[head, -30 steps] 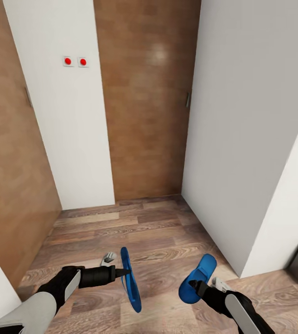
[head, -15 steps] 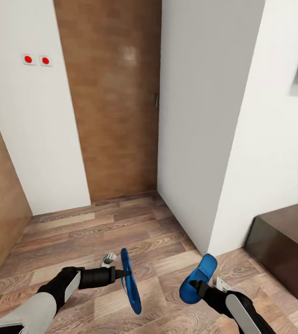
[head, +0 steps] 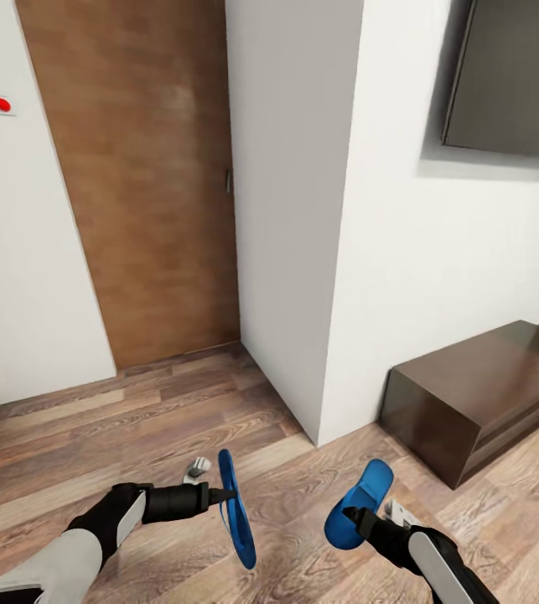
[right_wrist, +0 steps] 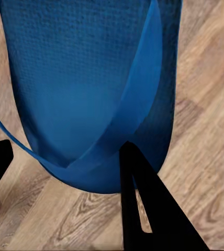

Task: In the bedroom, move the book from the bed onto either nightstand, and place the two sandals side by side next to the bed.

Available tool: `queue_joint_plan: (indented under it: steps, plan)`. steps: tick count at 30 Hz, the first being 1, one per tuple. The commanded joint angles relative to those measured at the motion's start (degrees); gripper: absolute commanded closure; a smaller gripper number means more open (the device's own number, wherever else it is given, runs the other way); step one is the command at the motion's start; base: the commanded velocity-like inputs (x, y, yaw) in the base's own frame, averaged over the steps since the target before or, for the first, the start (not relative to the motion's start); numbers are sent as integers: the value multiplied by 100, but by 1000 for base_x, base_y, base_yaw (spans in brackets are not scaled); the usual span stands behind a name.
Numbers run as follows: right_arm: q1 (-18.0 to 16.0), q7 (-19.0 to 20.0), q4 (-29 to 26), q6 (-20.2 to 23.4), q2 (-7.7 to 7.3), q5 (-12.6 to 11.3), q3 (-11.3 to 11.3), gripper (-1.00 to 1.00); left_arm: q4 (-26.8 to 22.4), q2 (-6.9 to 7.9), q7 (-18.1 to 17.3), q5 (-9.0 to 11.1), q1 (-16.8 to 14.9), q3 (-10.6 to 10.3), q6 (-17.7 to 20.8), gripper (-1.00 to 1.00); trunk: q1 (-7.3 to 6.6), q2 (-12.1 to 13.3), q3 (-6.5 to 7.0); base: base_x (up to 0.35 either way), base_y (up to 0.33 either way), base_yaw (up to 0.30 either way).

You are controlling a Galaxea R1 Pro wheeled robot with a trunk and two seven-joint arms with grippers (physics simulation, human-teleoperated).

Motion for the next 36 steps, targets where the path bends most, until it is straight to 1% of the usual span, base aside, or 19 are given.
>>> queue_joint_plan:
  steps: [1,6,17,30,36]
  plan:
    - [-5,-57,-6,-2,-6,-66,22,100,-3,0,-18,12,-3,29,61,100,-3,-3,-5,-202,-178,-273]
    - [-5,-60,-6,-2,-8,-66,15,100,-3,0,-13,12,-4,29,64,100,-3,-3,-5,-202,-112,-273]
    - [-5,-65,-6,-2,-7,-56,13,100,-1,0,-11,12,-4,29,68,100,-3,-3,-5,-161,-15,-273]
    - [-5,-47,117,-16,-7,-64,-3,100,6,0,-8,12,-6,29,69,100,-3,-3,-5,-21,0,-273]
    - [-5,81,139,-19,-7,-62,-4,100,5,0,-5,12,-5,29,69,100,-3,-3,-5,-1,0,-273]
